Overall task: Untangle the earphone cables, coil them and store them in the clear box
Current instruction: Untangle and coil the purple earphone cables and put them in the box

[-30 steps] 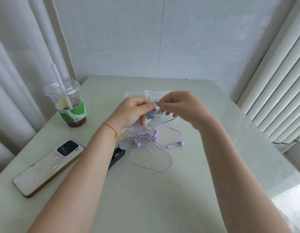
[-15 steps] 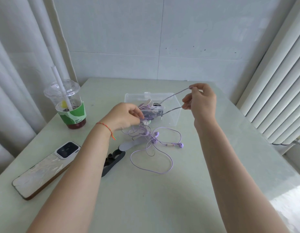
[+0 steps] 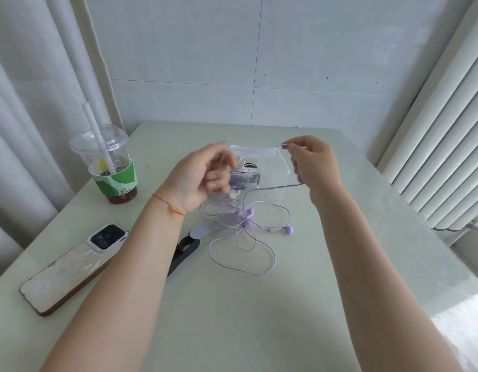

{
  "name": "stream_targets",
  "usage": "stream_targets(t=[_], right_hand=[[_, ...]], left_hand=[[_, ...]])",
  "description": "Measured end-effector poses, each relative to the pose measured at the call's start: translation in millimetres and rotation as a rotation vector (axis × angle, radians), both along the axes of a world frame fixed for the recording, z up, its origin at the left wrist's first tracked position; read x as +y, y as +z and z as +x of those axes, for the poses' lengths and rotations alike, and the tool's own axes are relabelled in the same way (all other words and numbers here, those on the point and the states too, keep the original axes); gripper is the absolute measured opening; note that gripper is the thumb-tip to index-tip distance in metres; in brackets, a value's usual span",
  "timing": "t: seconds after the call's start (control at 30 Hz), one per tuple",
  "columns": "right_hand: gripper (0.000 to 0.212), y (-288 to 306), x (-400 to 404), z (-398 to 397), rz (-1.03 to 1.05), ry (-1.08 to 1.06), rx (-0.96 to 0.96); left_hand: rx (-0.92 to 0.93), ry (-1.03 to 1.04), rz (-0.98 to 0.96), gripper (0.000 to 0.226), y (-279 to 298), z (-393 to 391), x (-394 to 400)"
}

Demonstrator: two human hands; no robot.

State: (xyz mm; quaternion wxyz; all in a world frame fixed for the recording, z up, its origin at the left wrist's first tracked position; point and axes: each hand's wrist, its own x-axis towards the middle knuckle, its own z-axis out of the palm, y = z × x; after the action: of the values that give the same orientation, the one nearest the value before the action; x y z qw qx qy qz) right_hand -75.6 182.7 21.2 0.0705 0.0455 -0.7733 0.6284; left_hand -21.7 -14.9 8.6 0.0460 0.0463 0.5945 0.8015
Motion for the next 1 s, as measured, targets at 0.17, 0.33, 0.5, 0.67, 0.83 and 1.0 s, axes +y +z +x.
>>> stream_targets(t=[0.17, 0.33, 0.5, 0.67, 0.83, 1.0], right_hand=[[0.017, -5.4, 0.1, -6.2, 0.304, -0.034, -0.036], [0.045, -5.0, -8.9, 3.2, 0.484, 0.101, 0.14], [0.039, 3.5, -23.0, 21.2, 0.349, 0.44, 0.253], [0.02, 1.9, -20.2, 18.3, 0.544, 0.374, 0.165], [0.028, 0.2, -10.6, 5.6, 0.205, 0.105, 0.017], [0.022, 5.3, 4.6, -0.4, -0.302, -0.198, -0.018]], left_hand=[[0.113, 0.275, 0.124, 0.027, -7.9, -6.5, -0.7], [0.159, 0.146, -0.339, 0.019, -14.0, -4.3, 10.1], [0.151, 0.094, -0.422, 0.011, -12.1, -1.1, 24.2], [0.103, 0.113, -0.584, 0.012, -10.3, -0.5, 19.4], [0.065, 0.114, -0.796, 0.006, -22.2, -5.8, 6.6], [0.072, 0.193, -1.067, 0.01, -29.9, -11.8, -7.2]])
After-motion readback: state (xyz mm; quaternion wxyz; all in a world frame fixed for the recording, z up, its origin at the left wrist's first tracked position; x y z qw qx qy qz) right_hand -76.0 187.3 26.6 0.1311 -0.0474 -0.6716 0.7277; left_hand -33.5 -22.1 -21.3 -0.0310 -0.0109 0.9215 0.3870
